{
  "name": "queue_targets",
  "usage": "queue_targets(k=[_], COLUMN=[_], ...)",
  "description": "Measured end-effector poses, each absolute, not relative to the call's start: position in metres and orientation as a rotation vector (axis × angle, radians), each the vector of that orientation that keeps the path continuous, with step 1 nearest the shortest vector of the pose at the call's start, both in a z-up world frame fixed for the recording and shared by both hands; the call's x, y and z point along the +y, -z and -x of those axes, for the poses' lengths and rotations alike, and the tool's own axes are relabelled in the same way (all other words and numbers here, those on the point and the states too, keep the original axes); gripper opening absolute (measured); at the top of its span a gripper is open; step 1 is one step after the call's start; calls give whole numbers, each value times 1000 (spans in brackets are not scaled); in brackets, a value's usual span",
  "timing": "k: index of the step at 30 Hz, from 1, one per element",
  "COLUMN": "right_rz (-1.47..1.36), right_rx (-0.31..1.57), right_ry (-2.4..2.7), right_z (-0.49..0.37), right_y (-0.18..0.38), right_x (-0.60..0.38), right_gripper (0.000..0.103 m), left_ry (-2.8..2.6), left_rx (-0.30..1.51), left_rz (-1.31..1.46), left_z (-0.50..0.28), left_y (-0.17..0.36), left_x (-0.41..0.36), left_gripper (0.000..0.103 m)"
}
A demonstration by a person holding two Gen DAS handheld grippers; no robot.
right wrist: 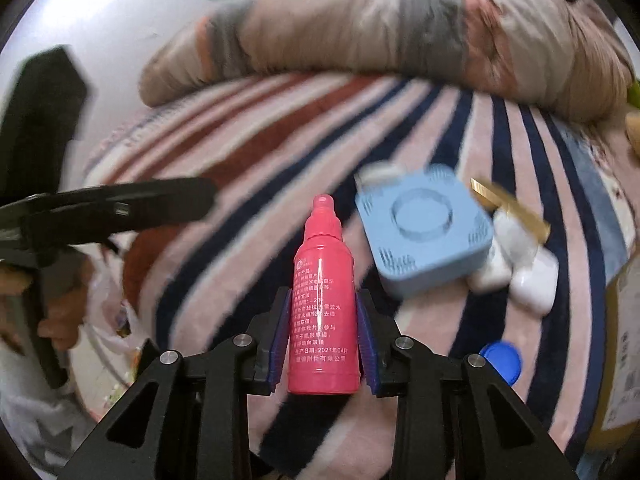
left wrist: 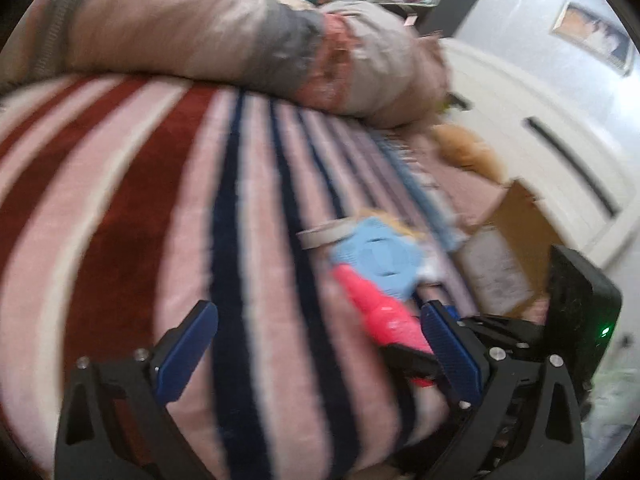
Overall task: Organize rigid objects
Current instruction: 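Carry the pink bottle into the cardboard box and open the right gripper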
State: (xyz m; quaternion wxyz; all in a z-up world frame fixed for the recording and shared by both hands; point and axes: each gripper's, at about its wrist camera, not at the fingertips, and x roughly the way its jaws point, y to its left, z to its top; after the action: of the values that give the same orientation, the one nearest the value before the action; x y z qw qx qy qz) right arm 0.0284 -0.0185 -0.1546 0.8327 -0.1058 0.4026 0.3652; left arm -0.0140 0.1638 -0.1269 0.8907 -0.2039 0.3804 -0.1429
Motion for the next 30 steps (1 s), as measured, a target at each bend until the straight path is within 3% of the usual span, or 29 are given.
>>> queue_targets(k=[6, 8, 10, 20, 30], right_rz=[191, 158, 135, 48, -40], right_rx=[690, 638, 576, 450, 606], right_ry=[-870, -890, -896, -744, -533], right_z=[-17, -15, -13, -17, -57], right_y=[95, 72, 50, -4, 16], right_x=[-28, -39, -55, -165, -271], right_gripper=[27, 27, 27, 27, 27], left_ry=[484, 541, 549, 668, 755], left_rx=[716, 703, 680, 624, 784], left_rz=[377, 352, 299, 76, -118], left_z=[-3, -9, -12, -48, -106], left_y=[69, 47, 25, -46, -25], left_x=[132, 115, 98, -30, -174], left_gripper=[69, 52, 46, 39, 38])
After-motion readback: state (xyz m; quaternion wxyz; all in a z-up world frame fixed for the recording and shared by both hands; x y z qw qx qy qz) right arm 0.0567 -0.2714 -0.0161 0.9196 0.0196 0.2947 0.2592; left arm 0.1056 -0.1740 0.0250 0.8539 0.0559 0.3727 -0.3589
